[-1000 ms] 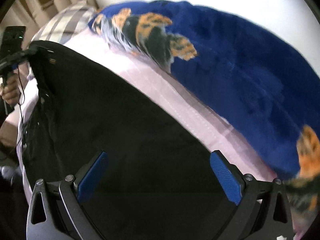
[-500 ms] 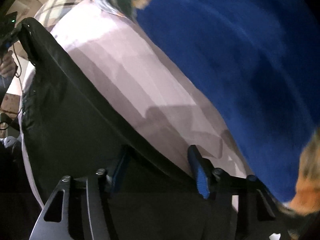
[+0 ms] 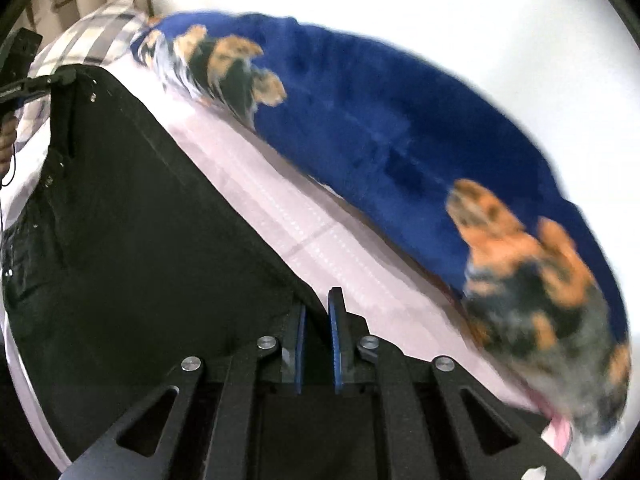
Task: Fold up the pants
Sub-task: 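Lift the waistband with both grippers and fold it over toward the hems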
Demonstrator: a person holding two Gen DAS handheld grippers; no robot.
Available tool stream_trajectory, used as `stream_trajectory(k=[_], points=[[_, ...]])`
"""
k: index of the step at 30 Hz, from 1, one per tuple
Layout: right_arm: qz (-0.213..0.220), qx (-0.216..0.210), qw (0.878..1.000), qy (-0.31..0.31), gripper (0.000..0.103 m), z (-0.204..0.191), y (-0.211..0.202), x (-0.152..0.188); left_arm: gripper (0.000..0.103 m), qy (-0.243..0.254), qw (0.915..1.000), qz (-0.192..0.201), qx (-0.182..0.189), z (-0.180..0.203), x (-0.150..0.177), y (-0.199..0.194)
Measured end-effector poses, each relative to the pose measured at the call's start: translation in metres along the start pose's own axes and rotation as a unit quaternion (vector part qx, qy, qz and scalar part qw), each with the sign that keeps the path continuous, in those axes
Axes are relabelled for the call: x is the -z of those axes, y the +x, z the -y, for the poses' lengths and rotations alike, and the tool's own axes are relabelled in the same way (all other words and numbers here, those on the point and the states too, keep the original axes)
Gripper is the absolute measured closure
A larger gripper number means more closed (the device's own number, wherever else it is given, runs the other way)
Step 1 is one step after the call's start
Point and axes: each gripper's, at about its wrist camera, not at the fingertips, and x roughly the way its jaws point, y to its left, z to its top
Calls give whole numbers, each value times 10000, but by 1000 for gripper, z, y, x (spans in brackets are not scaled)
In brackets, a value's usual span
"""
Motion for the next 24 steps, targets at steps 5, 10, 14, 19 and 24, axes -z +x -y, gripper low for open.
stream_trajectory(k=[5, 10, 14, 19, 24], points=[[320, 261, 9981, 454, 95, -25, -49, 36, 95, 225, 9996, 67, 184, 20, 15, -37], [408, 329, 9950, 854, 96, -54, -81, 83, 95, 523, 9983, -72, 257, 46, 48, -78], [322, 219, 9920, 1198, 96, -74, -87, 129, 94, 702, 9966, -364, 230, 59, 85, -101], [100, 101, 9884, 1513, 96, -93, -76, 171, 94, 779, 9929, -898, -58, 59, 135, -106], [-46, 91, 9859, 1672, 96, -103, -53, 187, 93, 1004, 9834, -1439, -472, 57, 177, -93]])
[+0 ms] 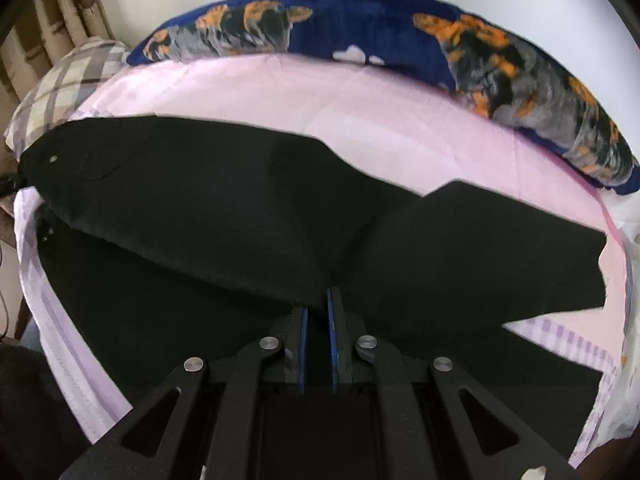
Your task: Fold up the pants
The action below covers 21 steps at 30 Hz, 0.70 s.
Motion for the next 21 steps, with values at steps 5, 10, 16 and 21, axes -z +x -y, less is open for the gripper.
stream_trajectory(k=[5, 10, 16, 21], points=[[-45, 138, 9999, 57, 95, -3, 10, 3, 92, 419, 9974, -350, -464, 15, 22, 18], [93, 337, 9991, 222, 81, -9, 7, 5, 82, 568, 9925, -496, -967, 19, 32, 27], [259, 331, 9982, 432, 64, -17, -8, 25, 51, 525, 9773, -612, -1961, 24, 42, 20], [394, 63, 9952, 888, 61, -20, -19, 42, 49, -299, 9855, -392, -1621, 25, 53, -2]])
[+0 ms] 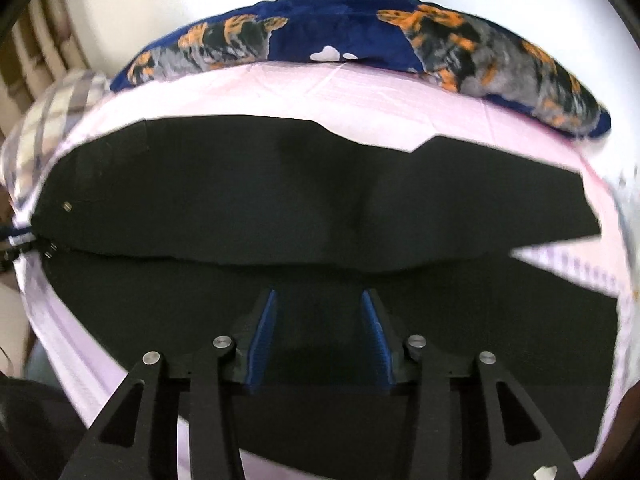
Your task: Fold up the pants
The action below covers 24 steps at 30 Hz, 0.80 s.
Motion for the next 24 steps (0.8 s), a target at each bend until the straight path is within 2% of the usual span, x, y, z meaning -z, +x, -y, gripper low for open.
stream_trajectory(k=[3, 6, 9, 13, 18, 20, 21, 22, 24], points=[[27, -458, 9975, 536, 61, 3, -4, 8, 49, -816, 9943, 59, 686, -8, 9, -11], [71, -810, 9922, 942, 61, 2, -6, 16, 49, -1589, 9765, 113, 1453, -14, 15, -12], [74, -976, 9888, 1126, 59, -2, -4, 21, 49, -2150, 9587, 84, 1858, -16, 16, -4], [98, -1256, 9822, 1391, 59, -6, -2, 28, 49, -2871, 9359, 23, 2041, -23, 15, 13], [96, -1578, 9728, 1694, 59, -8, 6, 31, 50, -3289, 9240, 92, 1948, -28, 13, 27], [71, -1680, 9686, 1829, 59, -9, 12, 31, 56, -3491, 9157, 224, 1979, -31, 11, 28], [76, -1776, 9651, 1922, 59, -10, 14, 30, 67, -3530, 9152, 299, 1921, -32, 9, 28], [88, -1870, 9616, 2006, 59, -11, 16, 31, 74, -3496, 9185, 341, 1816, -32, 7, 26], [68, -2062, 9542, 2167, 59, -15, 23, 31, 79, -3478, 9201, 456, 1741, -32, 4, 21]])
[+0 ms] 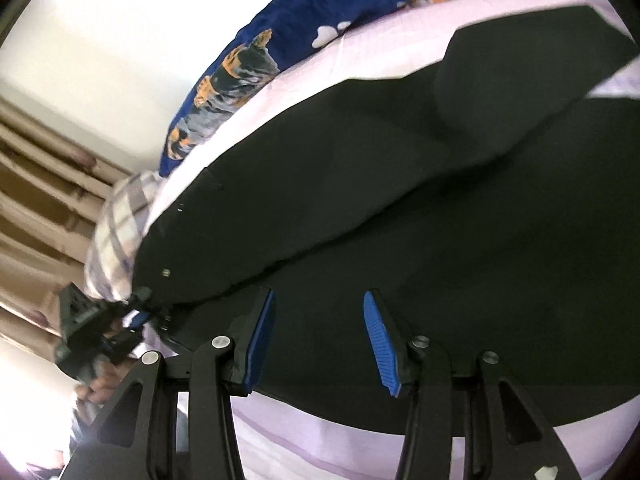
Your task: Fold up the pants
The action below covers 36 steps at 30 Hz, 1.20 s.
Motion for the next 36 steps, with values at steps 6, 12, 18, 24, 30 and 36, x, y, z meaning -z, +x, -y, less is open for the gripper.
stream_trajectory(k=[6, 12, 18, 24, 30, 36], points=[[125, -516, 9969, 578, 58, 1, 19, -7, 86, 135, 9988, 419, 231, 25, -17, -32], [751, -551, 9898, 1078, 58, 32, 5, -40, 86, 328, 9976, 555, 236, 38, -33, -43], [1314, 13, 9793, 1539, 58, 88, -27, -75, 87, 435, 9978, 489, -86, 37, -38, -33], [1661, 385, 9677, 1859, 64, 144, -58, -106, 87, 520, 9971, 384, -409, 32, -38, -24], [1763, 790, 9625, 1906, 78, 171, -74, -126, 87, 616, 9957, 320, -611, 31, -39, -18], [1960, 1026, 9533, 2057, 95, 189, -90, -137, 87, 797, 9931, 251, -825, 33, -41, -11]])
